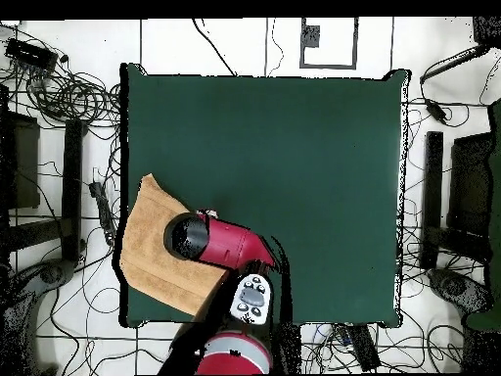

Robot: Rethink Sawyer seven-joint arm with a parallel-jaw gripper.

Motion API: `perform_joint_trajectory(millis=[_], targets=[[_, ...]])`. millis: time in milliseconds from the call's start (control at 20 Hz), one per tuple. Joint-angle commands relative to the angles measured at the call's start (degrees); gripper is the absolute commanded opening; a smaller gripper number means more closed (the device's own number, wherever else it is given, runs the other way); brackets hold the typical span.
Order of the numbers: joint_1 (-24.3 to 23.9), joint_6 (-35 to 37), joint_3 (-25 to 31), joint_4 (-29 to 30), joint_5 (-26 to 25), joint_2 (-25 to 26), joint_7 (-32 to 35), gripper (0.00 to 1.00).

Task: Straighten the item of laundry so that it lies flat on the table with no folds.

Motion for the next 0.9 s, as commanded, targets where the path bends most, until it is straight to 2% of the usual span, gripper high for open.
perform_joint_trajectory(millis=[50,300,400,700,900], targets=[[-1.92,-4.82,8.29,-0.04,3.78,5.25,5.3,1.0],[0.61,-6.31,10.87,3.07,10.34,6.34,12.85,1.0],[1.09,-8.83,11.72,3.51,11.42,7.36,12.9,1.0],[4.98,-11.26,8.81,-1.11,13.99,14.02,12.44,1.0],[5.51,-12.29,10.09,-0.91,16.25,14.86,12.38,1.0]])
